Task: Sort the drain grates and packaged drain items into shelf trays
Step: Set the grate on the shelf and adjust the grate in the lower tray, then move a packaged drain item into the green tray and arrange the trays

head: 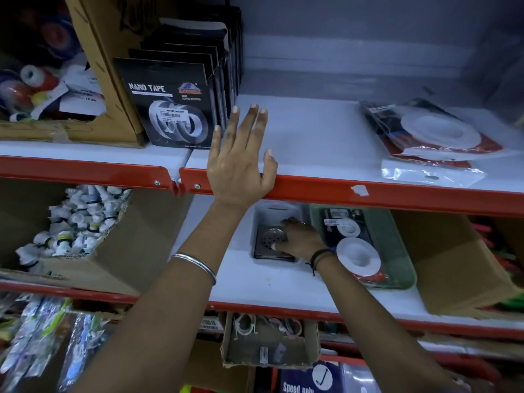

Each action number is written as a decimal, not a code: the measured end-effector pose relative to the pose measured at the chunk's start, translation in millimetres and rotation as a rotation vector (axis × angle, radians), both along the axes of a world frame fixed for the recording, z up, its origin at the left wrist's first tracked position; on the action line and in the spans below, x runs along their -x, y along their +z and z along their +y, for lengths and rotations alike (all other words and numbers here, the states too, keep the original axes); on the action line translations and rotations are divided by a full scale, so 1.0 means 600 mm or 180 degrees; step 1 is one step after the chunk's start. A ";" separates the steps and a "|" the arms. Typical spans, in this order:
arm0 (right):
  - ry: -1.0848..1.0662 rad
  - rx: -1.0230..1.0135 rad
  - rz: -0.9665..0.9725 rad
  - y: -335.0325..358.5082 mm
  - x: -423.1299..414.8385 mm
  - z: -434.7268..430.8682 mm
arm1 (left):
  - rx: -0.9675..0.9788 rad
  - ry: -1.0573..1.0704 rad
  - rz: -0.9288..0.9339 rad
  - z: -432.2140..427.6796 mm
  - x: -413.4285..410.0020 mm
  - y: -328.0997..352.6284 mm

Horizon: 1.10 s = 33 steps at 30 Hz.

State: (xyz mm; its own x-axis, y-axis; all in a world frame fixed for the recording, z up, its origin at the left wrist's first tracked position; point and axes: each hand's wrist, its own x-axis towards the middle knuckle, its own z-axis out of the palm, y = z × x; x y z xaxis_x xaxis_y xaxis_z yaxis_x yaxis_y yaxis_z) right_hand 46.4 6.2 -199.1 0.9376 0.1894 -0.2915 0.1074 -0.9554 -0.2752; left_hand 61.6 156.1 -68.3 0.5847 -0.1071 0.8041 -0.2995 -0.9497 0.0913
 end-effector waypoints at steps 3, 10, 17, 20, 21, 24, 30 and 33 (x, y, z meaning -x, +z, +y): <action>-0.0189 -0.0721 0.0361 0.086 0.082 -0.031 | 0.0061 -0.0090 0.0230 -0.001 0.007 0.005; -0.0231 -0.2195 0.0242 0.279 0.217 -0.180 | 0.0783 -0.0427 0.1112 -0.034 0.052 0.039; -0.1181 -0.2442 -0.1417 0.342 0.147 -0.345 | 0.1565 -0.0848 0.2188 -0.212 0.062 0.113; -0.1746 -0.1952 -0.2032 0.331 0.087 -0.408 | 0.1466 -0.0871 0.2805 -0.296 0.044 0.135; -0.1901 -0.1767 -0.2177 0.328 0.071 -0.425 | 0.1369 -0.0810 0.2975 -0.319 0.037 0.137; -0.2391 -0.1283 -0.2317 0.321 0.031 -0.456 | 0.1268 -0.0539 0.3229 -0.356 0.006 0.128; -0.2271 -0.1263 -0.1301 0.356 -0.037 -0.502 | 0.0816 -0.0273 0.2910 -0.403 -0.029 0.129; -0.1638 -0.1658 -0.0984 0.360 -0.045 -0.499 | 0.0597 -0.0273 0.2855 -0.436 -0.042 0.123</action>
